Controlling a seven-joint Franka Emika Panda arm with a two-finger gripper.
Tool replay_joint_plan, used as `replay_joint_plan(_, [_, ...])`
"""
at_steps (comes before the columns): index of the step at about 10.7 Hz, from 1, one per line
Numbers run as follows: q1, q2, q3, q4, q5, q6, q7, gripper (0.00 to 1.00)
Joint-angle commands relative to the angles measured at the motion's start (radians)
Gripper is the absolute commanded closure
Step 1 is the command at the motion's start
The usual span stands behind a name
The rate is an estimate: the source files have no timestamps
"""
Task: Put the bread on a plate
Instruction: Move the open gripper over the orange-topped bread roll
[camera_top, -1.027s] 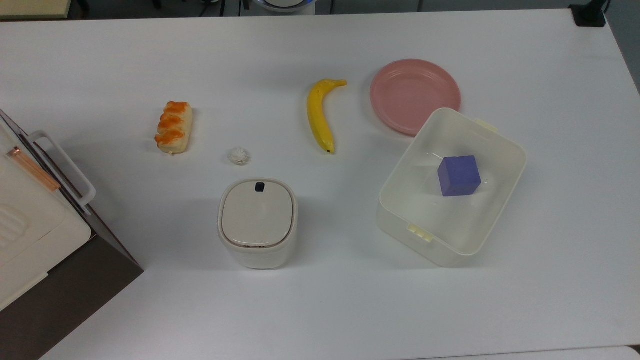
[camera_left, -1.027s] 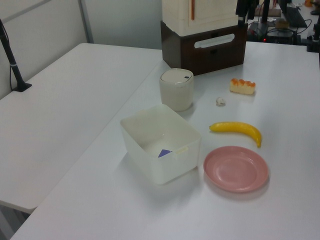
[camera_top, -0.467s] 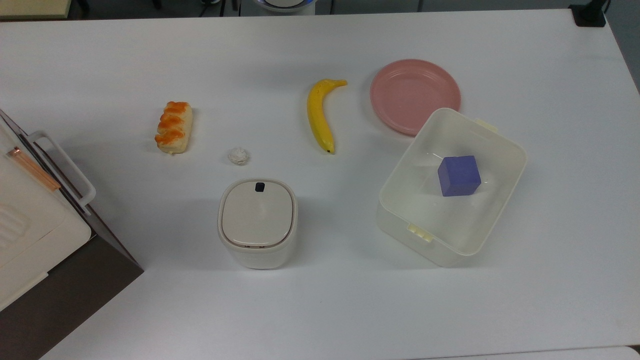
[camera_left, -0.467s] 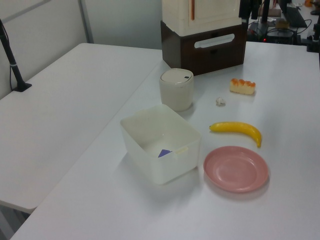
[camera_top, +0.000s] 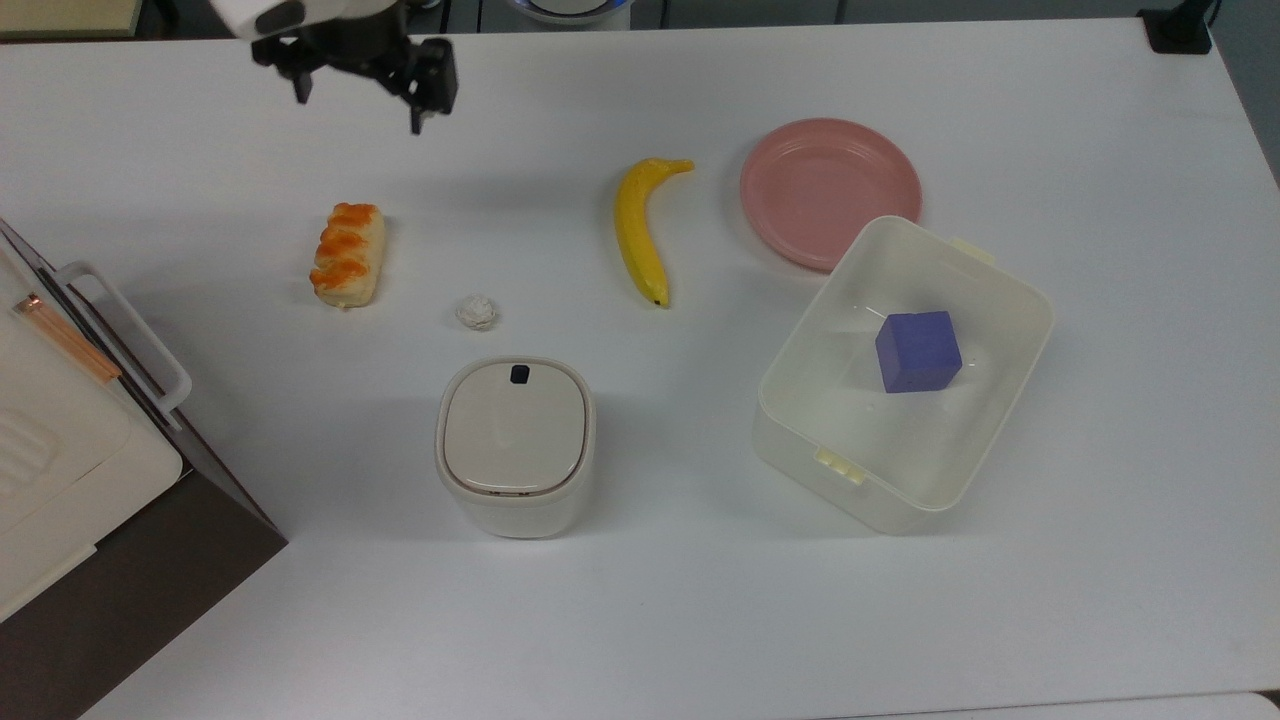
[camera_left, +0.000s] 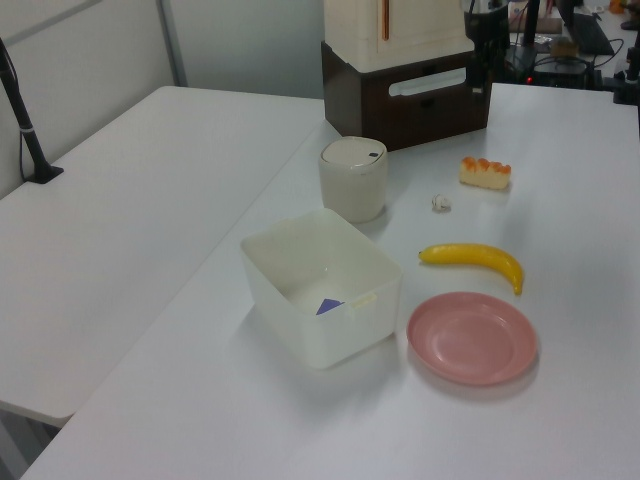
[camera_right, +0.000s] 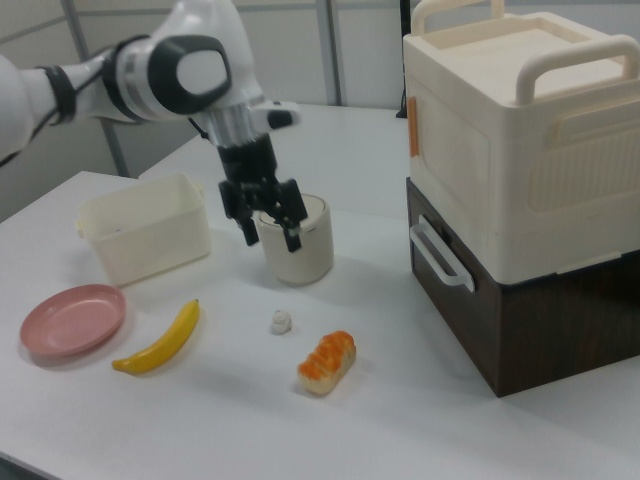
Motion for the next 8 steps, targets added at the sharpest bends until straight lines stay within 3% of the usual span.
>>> replay_joint_plan(1, [-0.054,0.046,0.003,-0.066,-0.102,0.063,-0.038,0.0])
replay_joint_plan(4, [-0.108,0.119,0.003,-0.095,-0.166,0.104,-0.091,0.0])
replay_joint_plan(8, [-0.121,0.247,0.016,-0.088,-0.217,0.2,-0.088,0.0])
